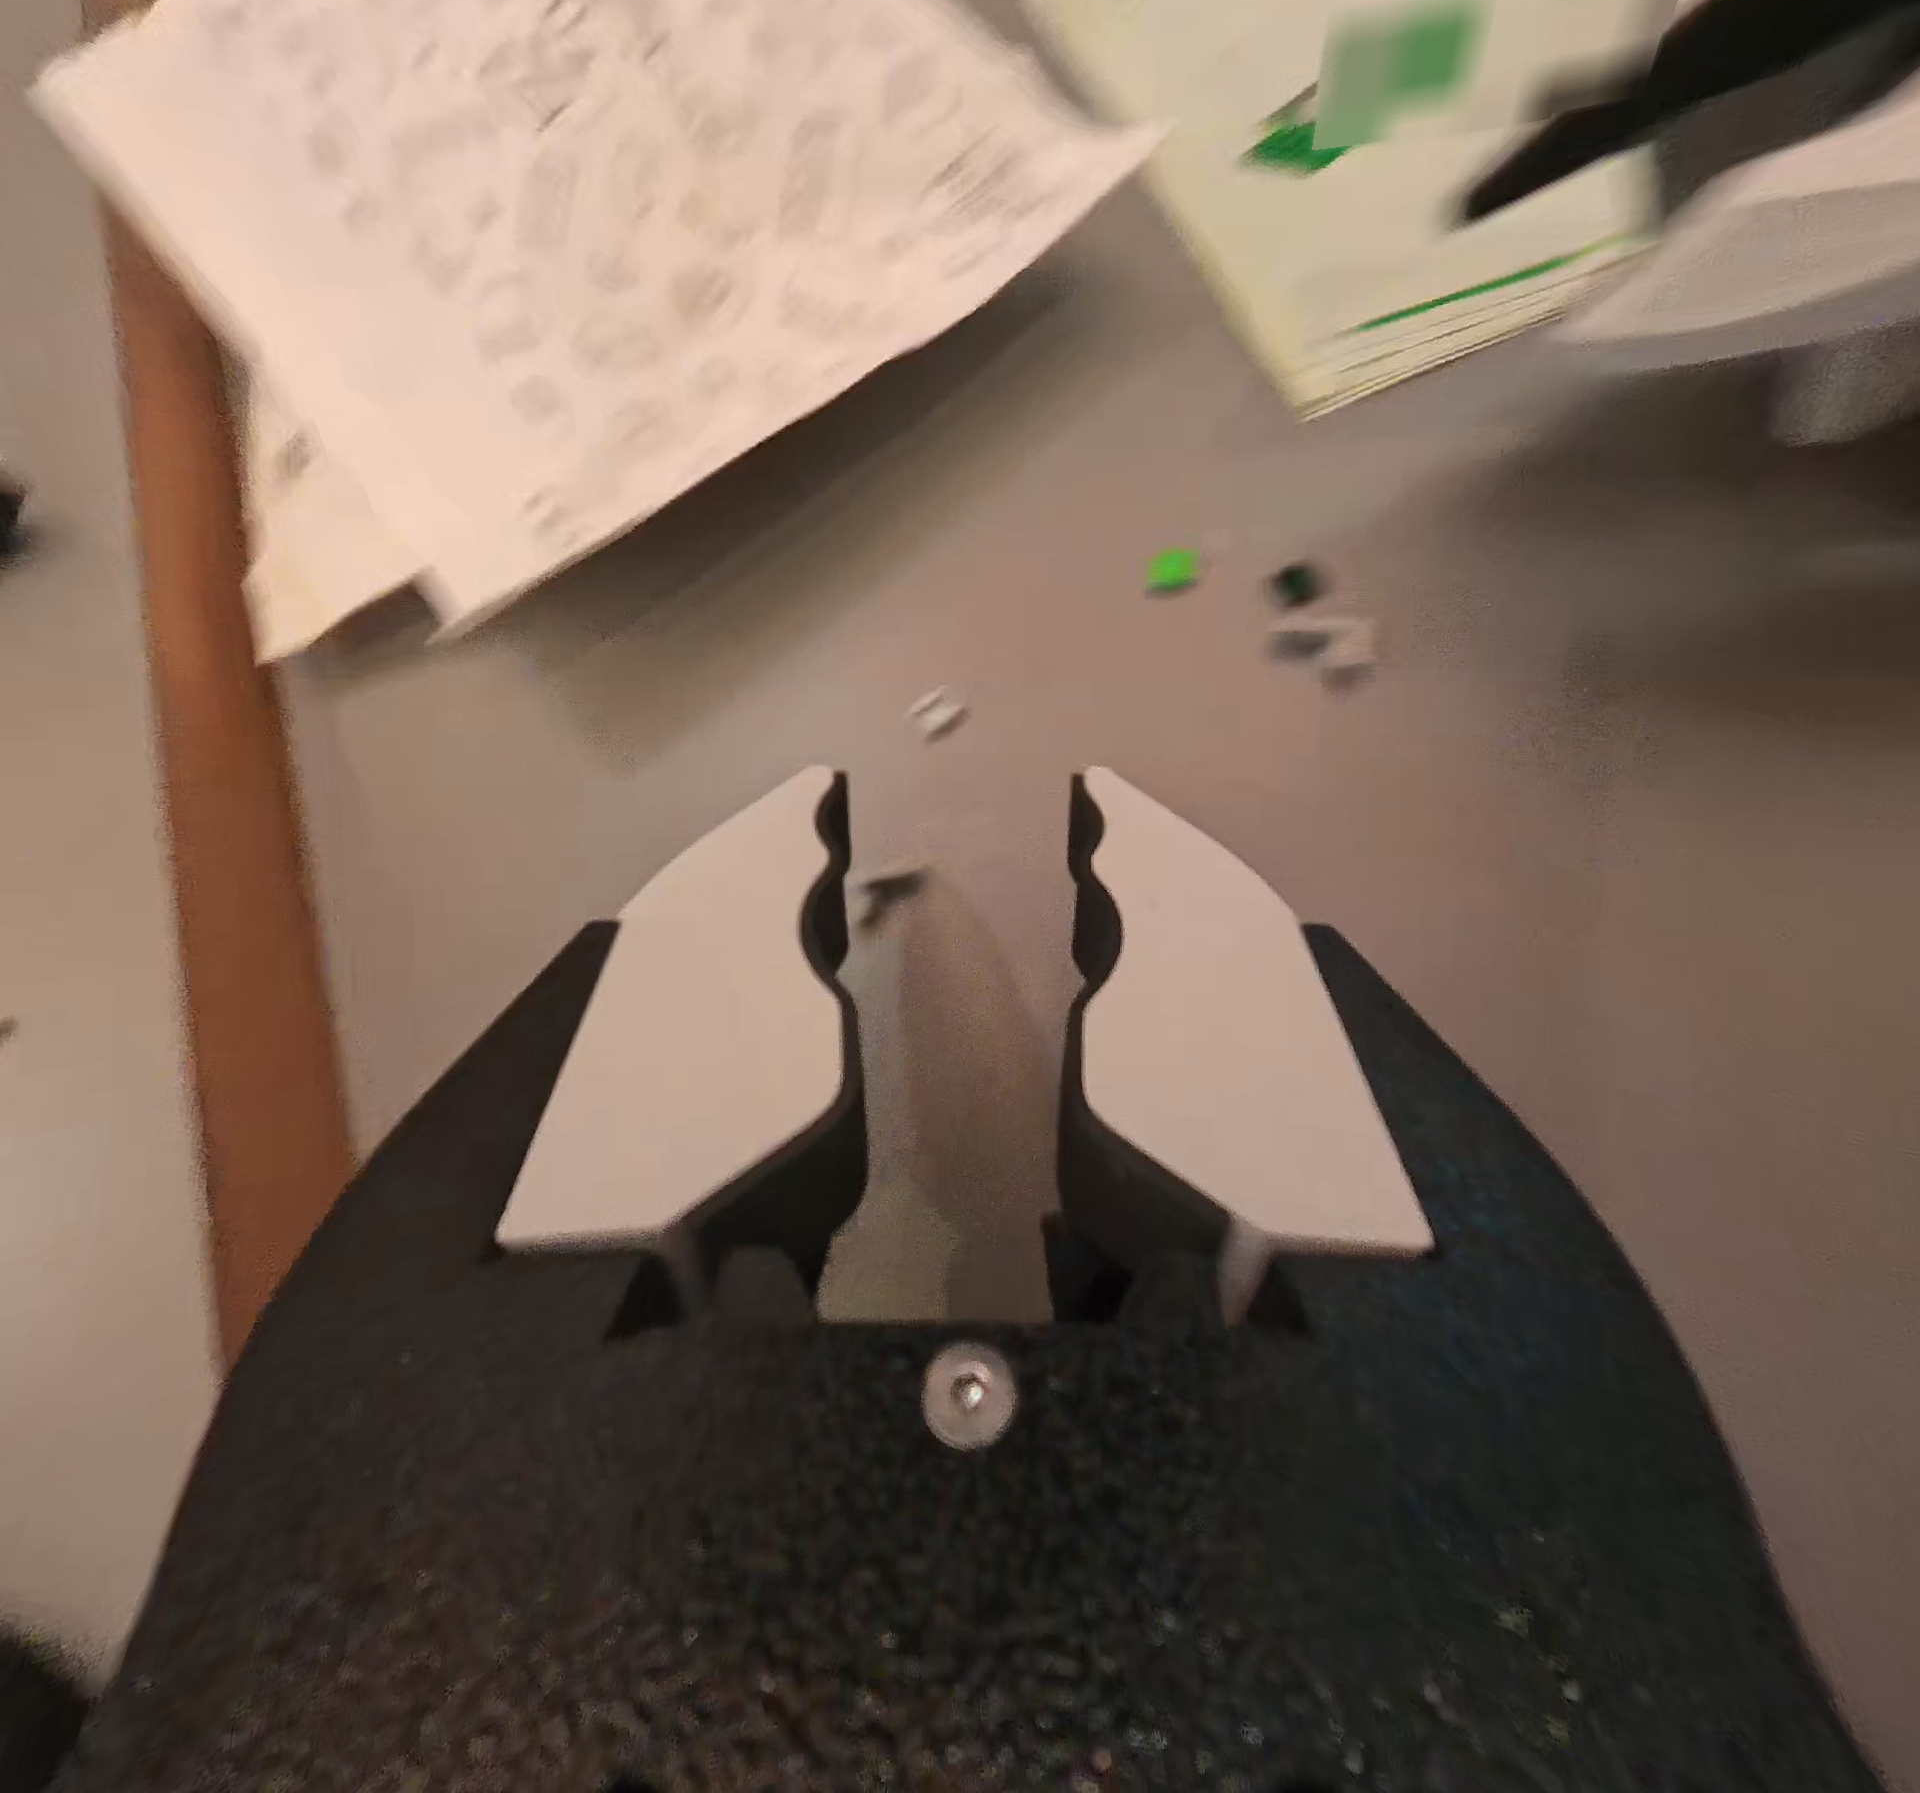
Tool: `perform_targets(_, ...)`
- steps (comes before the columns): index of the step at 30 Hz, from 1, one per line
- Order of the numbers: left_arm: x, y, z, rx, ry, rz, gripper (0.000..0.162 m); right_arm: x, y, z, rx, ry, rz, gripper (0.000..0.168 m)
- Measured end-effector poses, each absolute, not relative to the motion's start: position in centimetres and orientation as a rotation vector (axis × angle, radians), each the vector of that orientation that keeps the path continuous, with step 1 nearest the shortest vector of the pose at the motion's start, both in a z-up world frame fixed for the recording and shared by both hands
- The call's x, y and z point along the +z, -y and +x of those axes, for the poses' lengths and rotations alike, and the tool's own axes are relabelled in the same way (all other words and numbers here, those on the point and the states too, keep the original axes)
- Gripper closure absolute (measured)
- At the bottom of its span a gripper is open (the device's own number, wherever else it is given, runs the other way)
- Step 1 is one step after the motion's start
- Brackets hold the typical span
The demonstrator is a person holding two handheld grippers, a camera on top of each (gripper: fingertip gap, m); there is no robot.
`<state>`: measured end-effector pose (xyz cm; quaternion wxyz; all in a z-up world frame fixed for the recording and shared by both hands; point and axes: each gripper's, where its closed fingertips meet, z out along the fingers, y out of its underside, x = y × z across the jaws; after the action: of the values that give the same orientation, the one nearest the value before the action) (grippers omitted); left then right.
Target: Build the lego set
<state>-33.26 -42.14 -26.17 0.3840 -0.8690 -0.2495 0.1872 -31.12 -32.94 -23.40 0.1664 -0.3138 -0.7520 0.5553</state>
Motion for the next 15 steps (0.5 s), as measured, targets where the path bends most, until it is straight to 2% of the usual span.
perform_targets(7,-28.5,36.0,-29.9,0.304,0.442,-2.349,0.126,-23.0,31.0,-31.7,1.626,2.084,-0.973,0.138)
perform_targets(13,-28.9,35.5,-30.0,0.236,0.427,-2.351,0.137,-23.2,31.0,-31.7,1.62,2.093,-0.974,0.138)
perform_targets(15,-28.9,35.4,-29.9,0.23,0.397,-2.347,0.146,-23.3,31.1,-31.7,1.614,2.102,-0.969,0.138)
